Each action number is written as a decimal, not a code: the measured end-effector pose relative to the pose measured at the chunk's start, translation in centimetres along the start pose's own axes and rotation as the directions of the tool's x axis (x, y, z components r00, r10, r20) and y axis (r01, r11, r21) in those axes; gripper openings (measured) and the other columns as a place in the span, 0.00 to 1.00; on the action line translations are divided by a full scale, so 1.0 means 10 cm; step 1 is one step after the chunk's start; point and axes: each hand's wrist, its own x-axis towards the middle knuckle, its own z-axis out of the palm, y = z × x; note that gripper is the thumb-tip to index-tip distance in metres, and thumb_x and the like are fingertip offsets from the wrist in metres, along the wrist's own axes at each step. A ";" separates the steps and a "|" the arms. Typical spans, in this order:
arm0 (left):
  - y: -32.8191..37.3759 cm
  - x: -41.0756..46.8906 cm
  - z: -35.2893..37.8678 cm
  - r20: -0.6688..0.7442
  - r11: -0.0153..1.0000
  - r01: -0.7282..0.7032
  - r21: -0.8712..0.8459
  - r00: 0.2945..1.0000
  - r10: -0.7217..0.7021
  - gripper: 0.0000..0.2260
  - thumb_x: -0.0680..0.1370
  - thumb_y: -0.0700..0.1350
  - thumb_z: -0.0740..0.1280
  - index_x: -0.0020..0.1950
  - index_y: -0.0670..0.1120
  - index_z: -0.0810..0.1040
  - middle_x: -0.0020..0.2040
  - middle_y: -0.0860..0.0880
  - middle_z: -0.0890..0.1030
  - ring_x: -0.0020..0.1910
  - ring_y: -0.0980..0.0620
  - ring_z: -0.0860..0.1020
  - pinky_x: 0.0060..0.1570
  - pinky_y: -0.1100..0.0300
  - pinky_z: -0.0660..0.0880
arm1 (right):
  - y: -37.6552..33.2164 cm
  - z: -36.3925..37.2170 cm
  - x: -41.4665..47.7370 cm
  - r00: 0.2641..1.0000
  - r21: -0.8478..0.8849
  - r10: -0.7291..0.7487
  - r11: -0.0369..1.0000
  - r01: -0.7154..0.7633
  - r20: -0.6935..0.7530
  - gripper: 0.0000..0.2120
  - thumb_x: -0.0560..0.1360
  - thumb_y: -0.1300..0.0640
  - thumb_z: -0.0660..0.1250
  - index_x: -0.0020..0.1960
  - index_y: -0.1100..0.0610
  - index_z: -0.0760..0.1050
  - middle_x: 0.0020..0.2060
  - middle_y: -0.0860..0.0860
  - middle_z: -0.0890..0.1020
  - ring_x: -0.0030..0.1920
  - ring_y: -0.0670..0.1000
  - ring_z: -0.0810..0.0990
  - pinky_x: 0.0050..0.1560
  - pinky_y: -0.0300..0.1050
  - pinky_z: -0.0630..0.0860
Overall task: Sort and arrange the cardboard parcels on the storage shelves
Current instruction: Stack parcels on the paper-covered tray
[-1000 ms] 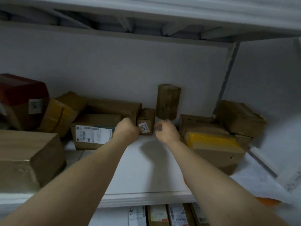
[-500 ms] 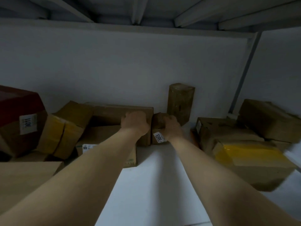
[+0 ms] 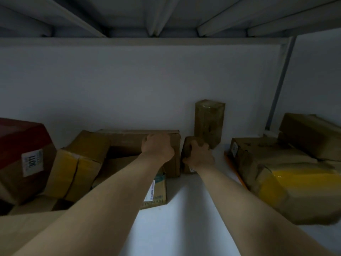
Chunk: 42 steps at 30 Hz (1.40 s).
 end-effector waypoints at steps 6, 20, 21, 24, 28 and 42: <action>0.00 0.00 0.01 0.012 0.996 -0.014 -0.088 1.000 0.015 0.11 0.77 0.43 0.61 0.55 0.40 0.77 0.57 0.41 0.78 0.57 0.43 0.75 0.54 0.53 0.74 | 0.21 -0.14 0.02 0.974 0.527 0.171 0.847 -0.068 -0.149 0.24 0.75 0.44 0.64 0.68 0.51 0.64 0.62 0.59 0.73 0.59 0.61 0.74 0.59 0.53 0.74; 0.42 -0.18 -0.04 0.148 0.534 0.172 -0.828 0.985 -0.088 0.06 0.78 0.43 0.62 0.48 0.41 0.76 0.55 0.41 0.77 0.53 0.44 0.75 0.59 0.51 0.74 | 0.59 -0.61 -0.67 0.879 0.898 0.191 -0.159 -0.411 0.437 0.31 0.78 0.33 0.44 0.49 0.55 0.76 0.45 0.58 0.80 0.50 0.62 0.79 0.36 0.43 0.72; 0.42 -0.24 -0.06 0.164 0.446 0.193 -0.874 0.981 -0.103 0.06 0.78 0.44 0.63 0.50 0.42 0.76 0.53 0.44 0.76 0.53 0.45 0.75 0.60 0.52 0.74 | 0.59 -0.62 -0.72 0.869 0.887 0.181 -0.138 -0.441 0.461 0.32 0.77 0.32 0.44 0.49 0.55 0.76 0.45 0.58 0.80 0.47 0.63 0.79 0.35 0.41 0.71; 0.40 -0.38 -0.09 0.250 0.174 0.269 -0.947 0.960 -0.122 0.06 0.77 0.41 0.67 0.40 0.45 0.76 0.49 0.44 0.77 0.49 0.47 0.76 0.47 0.54 0.76 | 0.60 -0.61 -0.85 0.839 0.855 0.163 -0.089 -0.511 0.519 0.35 0.76 0.30 0.43 0.50 0.56 0.77 0.45 0.58 0.81 0.42 0.62 0.80 0.31 0.38 0.70; 0.39 -0.53 -0.07 0.292 0.058 0.300 -0.952 0.950 -0.111 0.04 0.75 0.36 0.69 0.49 0.40 0.78 0.43 0.44 0.79 0.45 0.47 0.78 0.53 0.51 0.77 | 0.68 -0.57 -0.98 0.811 0.822 0.141 -0.058 -0.566 0.568 0.37 0.77 0.31 0.43 0.55 0.59 0.77 0.45 0.61 0.83 0.41 0.60 0.82 0.24 0.35 0.71; 0.28 -1.09 -0.03 0.263 0.041 0.278 -0.960 0.940 -0.216 0.11 0.74 0.28 0.65 0.54 0.38 0.80 0.41 0.44 0.79 0.42 0.48 0.78 0.46 0.58 0.77 | 0.83 -0.58 -1.35 0.844 0.843 -0.061 -0.041 -0.536 0.533 0.24 0.74 0.40 0.64 0.56 0.59 0.79 0.51 0.60 0.83 0.53 0.59 0.79 0.53 0.53 0.77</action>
